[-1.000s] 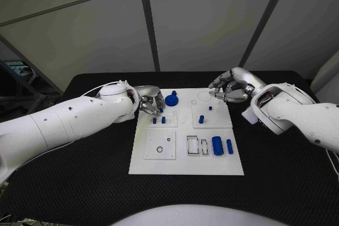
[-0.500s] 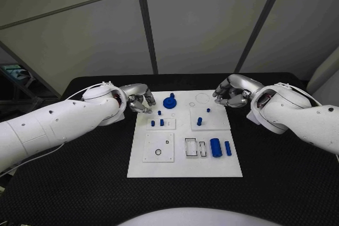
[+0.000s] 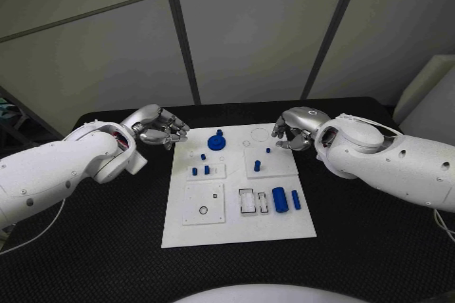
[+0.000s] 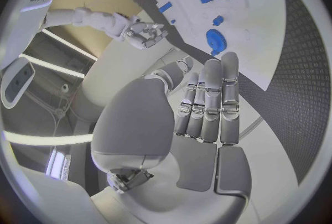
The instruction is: Assemble the parts on the task board
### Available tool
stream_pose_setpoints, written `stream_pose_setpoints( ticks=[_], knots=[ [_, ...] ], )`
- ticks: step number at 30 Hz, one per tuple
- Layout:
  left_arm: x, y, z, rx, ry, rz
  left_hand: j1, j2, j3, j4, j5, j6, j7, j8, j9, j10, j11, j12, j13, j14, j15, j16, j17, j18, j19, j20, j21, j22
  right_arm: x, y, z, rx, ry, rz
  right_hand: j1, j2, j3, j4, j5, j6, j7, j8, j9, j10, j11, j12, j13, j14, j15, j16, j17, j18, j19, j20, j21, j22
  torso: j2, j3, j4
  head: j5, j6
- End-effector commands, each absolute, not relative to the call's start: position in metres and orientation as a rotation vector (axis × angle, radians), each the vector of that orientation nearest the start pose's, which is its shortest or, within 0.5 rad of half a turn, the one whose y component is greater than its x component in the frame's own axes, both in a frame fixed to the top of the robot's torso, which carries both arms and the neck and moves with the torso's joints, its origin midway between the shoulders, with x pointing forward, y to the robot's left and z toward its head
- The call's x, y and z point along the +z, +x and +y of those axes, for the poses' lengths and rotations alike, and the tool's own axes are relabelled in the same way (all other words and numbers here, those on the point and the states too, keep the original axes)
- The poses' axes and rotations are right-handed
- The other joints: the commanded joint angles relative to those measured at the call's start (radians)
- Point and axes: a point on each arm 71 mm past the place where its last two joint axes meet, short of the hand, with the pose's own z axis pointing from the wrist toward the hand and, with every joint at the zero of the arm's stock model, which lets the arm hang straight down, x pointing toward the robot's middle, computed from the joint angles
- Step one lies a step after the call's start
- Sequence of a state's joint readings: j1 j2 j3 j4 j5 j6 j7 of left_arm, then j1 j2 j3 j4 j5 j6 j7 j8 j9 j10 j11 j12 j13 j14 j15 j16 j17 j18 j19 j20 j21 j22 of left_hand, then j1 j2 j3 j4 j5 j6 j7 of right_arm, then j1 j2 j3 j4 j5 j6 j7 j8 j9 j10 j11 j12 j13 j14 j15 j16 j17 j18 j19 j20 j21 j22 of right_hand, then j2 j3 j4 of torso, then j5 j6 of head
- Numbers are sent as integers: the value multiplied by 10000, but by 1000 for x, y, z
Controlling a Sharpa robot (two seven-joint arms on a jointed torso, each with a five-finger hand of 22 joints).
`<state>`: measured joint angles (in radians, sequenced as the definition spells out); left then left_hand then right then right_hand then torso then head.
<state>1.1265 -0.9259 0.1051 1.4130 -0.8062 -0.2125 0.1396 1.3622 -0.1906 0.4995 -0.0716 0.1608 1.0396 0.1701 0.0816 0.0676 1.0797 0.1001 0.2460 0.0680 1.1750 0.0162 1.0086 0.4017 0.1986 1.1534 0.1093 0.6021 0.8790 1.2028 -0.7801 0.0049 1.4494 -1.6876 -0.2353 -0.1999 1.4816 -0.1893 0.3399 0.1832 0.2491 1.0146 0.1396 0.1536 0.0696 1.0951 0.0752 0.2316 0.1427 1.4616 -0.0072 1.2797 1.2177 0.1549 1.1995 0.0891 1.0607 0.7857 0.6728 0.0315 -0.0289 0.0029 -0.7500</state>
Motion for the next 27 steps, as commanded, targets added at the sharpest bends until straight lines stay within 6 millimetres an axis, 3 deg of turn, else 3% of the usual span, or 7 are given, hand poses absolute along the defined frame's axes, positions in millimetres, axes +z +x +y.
stream_pose_setpoints(
  ticks=[1,11,27],
  knots=[
    [-167,503,278,-12550,-7694,15005,-82,35,70,-28,47,96,-8,6,0,-6,38,76,-11,-112,5,-89,-61,-162,-89,-1,-64,-19,-177,507,-186,3808,-3798,16253,14,-114,12,-54,-40,23,3,-42,-13,-36,42,-63,-40,512,33,49,21,-107,40,60,43,24,-5,-2,23,-19,0],
    [-161,491,268,-14387,-8998,14191,-97,99,102,-46,56,138,9,12,-3,-56,47,134,-15,-244,10,-252,-185,-162,-146,13,-110,-35,-189,506,-170,4059,-4169,16551,69,-87,71,-139,-49,35,-10,-135,-9,-75,49,-184,-192,524,45,162,129,-121,68,69,151,162,-1,-5,2,-3,-41],
    [-160,488,265,-14969,-9447,14003,-90,134,111,-57,57,143,19,10,-5,-81,55,155,-15,-276,16,-302,-228,-162,-174,17,-131,-42,-199,506,-161,4107,-4414,16978,177,-24,204,-289,-17,98,1,-228,3,5,54,-259,-353,527,47,251,198,-137,90,70,280,311,3,3,5,-25,-90]
  ],
)
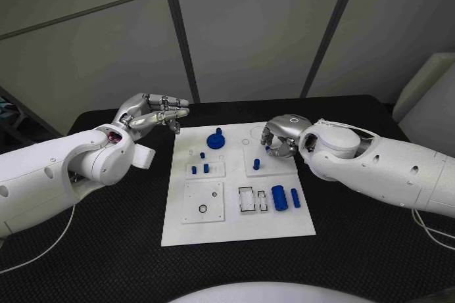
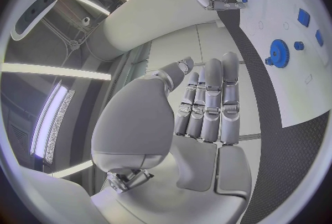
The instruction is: Assemble the parts on the task board
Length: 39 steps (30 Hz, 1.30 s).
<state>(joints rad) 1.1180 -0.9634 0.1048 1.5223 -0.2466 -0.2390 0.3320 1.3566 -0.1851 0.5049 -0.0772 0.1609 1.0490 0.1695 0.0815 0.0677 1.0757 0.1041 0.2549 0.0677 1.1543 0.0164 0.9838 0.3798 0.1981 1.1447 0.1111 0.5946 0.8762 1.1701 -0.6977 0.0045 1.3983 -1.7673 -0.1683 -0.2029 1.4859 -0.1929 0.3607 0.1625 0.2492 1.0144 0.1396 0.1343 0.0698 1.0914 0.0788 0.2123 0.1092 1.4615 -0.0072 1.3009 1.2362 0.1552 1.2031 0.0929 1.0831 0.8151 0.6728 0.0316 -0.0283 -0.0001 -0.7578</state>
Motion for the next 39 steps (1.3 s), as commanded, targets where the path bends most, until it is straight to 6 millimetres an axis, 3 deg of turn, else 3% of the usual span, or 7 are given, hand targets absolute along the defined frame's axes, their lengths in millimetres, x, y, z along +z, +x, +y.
stream_pose_setpoints(
  ticks=[1,16,30,39],
  knots=[
    [-160,488,264,-14979,-9447,14004,-34,79,57,-1,56,48,25,12,-6,-41,16,66,-12,-69,14,-54,-9,-157,-87,0,-55,-13,-200,506,-161,4094,-4420,17014,143,22,14,-99,-18,121,1,-38,5,66,17,-67,-34,528,45,52,24,-142,58,33,73,38,4,4,-5,13,-16],
    [-161,489,265,-14960,-9475,14003,-9,120,75,-17,58,61,32,16,-5,-49,18,87,-11,-83,14,-85,-38,-154,-103,-1,-65,-15,-207,507,-161,3815,-4536,17349,199,144,220,-282,-86,373,-4,-63,37,335,-9,-79,-187,524,26,132,73,-155,54,20,229,210,5,1,-2,39,-78],
    [-161,490,267,-14902,-9506,13995,-9,139,79,-16,58,68,36,19,-4,-50,20,96,-10,-85,15,-94,-48,-155,-107,0,-67,-15,-206,508,-159,3735,-4345,16628,273,874,904,-760,-709,1420,-191,196,211,1409,-257,-93,-245,530,-198,250,114,-232,191,-130,720,829,0,2,-8,3,-118],
    [-162,491,268,-14866,-9528,14010,-12,157,81,-14,57,74,40,21,-4,-55,23,105,-10,-85,17,-103,-59,-155,-112,1,-70,-15,-202,506,-159,3709,-4240,16070,227,862,1195,-1045,-709,1502,-184,122,214,1599,-277,-310,-275,532,-211,283,115,-262,228,-165,891,1038,-2,6,-5,11,-118]
  ],
)
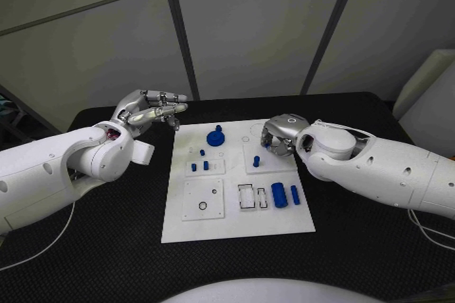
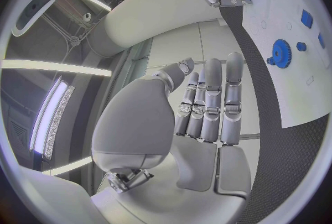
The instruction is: Assemble the parts on the task board
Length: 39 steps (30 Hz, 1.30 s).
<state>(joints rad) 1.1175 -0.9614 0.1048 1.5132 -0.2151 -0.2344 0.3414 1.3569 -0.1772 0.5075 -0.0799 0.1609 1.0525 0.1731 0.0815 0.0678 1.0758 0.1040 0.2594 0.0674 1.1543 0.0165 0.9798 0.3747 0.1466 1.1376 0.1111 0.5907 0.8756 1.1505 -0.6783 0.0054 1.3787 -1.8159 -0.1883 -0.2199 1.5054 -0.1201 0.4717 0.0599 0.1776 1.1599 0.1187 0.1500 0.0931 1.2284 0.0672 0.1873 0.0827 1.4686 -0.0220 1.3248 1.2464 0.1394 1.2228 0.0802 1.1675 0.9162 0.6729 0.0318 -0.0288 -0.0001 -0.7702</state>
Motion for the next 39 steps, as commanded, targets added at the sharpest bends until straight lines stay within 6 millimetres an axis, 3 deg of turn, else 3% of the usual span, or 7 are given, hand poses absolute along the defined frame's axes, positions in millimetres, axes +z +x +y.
stream_pose_setpoints(
  ticks=[1,14,23,29,39],
  knots=[
    [-162,491,268,-14855,-9534,14012,-15,77,55,12,56,39,4,21,-5,-56,24,60,-8,-85,16,-63,-8,360,-41,1,-31,-9,-202,506,-159,3732,-4230,16017,26,129,99,-34,9,50,28,-41,-19,237,-159,-73,-11,461,-63,45,12,-104,30,-39,54,33,-5,6,-1,13,7],
    [-163,492,272,-14707,-9617,14042,-29,80,45,-6,53,-10,31,-9,-17,-154,52,58,-20,-96,33,-100,-54,356,-67,10,-44,-9,-188,491,-160,4432,-3942,15110,-106,53,218,-161,19,98,55,-95,-21,320,-141,-209,-22,452,-51,24,-45,-151,133,-31,252,311,-5,4,-5,36,30],
    [-164,493,273,-14662,-9651,14069,-34,74,39,-20,52,-44,46,-28,-22,-214,67,56,-24,-107,44,-118,-77,354,-83,16,-51,-10,-171,464,-147,5623,-3799,14401,-140,10,241,-207,20,112,55,-112,-22,340,-143,-251,-24,452,-50,27,-50,-161,165,-29,309,385,-4,2,-16,119,45],
    [-164,494,270,-14730,-9641,14106,-35,73,37,-23,53,-52,50,-33,-23,-229,72,56,-24,-110,47,-123,-83,354,-87,19,-54,-10,-162,445,-123,6754,-3840,14222,-154,-20,279,-265,42,126,60,-132,-24,365,-141,-290,-23,461,-51,65,-11,-170,192,-28,364,453,-5,-4,-8,325,40],
    [-166,497,261,-14893,-9630,14205,-43,73,31,-27,52,-69,60,-41,-24,-261,82,59,-25,-118,55,-133,-97,352,-98,24,-59,-11,-171,426,-80,8154,-4016,14749,-245,-40,277,-279,-9,144,70,-154,-25,388,-134,-341,-21,459,-43,58,-37,-169,180,-20,377,456,-28,-37,45,836,-194]
  ],
)
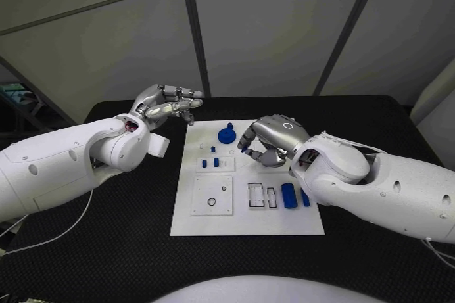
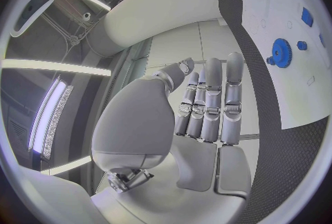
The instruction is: Assemble the parts on the task board
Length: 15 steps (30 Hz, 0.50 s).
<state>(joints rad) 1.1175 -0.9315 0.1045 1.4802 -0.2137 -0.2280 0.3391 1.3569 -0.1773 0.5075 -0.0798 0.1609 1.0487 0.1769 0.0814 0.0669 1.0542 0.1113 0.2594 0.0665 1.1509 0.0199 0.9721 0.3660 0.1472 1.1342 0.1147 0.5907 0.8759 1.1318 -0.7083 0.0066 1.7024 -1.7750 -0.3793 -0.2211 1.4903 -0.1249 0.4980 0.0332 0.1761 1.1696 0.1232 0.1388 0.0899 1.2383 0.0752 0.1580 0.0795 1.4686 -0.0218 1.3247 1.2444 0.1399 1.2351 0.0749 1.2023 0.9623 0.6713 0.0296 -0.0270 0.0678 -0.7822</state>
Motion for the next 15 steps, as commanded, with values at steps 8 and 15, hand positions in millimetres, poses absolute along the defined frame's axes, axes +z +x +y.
stream_pose_setpoints(
  ticks=[8,15],
  knots=[
    [-167,499,253,-15035,-9605,14276,-45,75,30,-26,52,-31,23,-41,-15,-48,9,59,-15,-84,22,-57,-10,345,-64,-11,-60,-14,-201,410,-60,8786,-4084,15557,-97,9,28,-37,12,33,28,-60,2,281,-211,-75,8,458,-43,58,-23,-167,37,35,17,-28,1,-13,13,420,-207],
    [-167,499,251,-15082,-9592,14290,-47,76,28,-27,52,-35,25,-42,-15,-61,12,60,-16,-88,26,-61,-15,345,-69,-9,-62,-14,-212,407,-52,8899,-4194,15934,-101,9,30,-42,11,29,31,-66,0,279,-209,-83,8,458,-42,57,-25,-169,42,35,26,-16,-15,-11,27,535,-289]
  ],
)
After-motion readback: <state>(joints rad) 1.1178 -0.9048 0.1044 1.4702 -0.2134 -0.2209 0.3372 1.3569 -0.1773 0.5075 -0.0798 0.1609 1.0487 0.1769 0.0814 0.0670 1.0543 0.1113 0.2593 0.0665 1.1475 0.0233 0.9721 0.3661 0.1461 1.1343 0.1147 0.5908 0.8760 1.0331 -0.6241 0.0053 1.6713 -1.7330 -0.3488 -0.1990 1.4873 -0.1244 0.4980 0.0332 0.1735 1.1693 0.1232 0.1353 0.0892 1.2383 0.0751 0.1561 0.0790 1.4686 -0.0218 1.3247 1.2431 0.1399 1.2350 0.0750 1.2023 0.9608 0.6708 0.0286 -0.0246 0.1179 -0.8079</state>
